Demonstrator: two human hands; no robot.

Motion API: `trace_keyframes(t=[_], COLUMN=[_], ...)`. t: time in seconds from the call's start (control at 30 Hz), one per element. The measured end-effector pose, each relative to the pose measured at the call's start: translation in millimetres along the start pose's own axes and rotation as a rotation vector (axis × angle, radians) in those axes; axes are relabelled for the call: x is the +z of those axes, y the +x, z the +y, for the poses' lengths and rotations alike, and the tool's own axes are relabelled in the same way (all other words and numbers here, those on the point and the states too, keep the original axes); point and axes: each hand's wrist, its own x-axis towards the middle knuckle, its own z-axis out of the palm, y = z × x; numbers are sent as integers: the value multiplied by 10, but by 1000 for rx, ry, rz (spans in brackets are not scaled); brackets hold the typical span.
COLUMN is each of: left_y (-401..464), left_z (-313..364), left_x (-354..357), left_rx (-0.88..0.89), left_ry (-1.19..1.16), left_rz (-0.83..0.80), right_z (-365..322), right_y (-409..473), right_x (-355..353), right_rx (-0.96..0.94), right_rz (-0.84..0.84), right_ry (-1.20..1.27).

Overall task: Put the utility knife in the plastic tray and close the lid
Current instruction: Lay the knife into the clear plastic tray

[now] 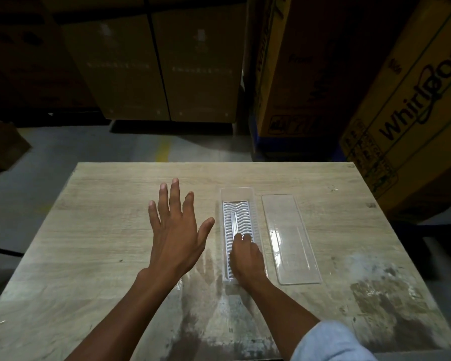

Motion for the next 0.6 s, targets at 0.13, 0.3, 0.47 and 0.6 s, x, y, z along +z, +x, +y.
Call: trace_keyframes(t=[0.13,0.3,0.47,0.6], left_y=[31,109,180,181], left_z=[13,66,150,209], left_x=[29,-16,-34,85], left_rx=[10,38,65,98], left_ry=[-1,4,-8,-4], left_rz=[-8,6,20,35], right_z=[-8,101,443,735], right_y=[3,5,-6,-149], right_x=[-62,-482,-988,-1191], right_rx=[35,68,27,9], right_rz=[-24,104,360,513], right_ry=[28,106,58,13])
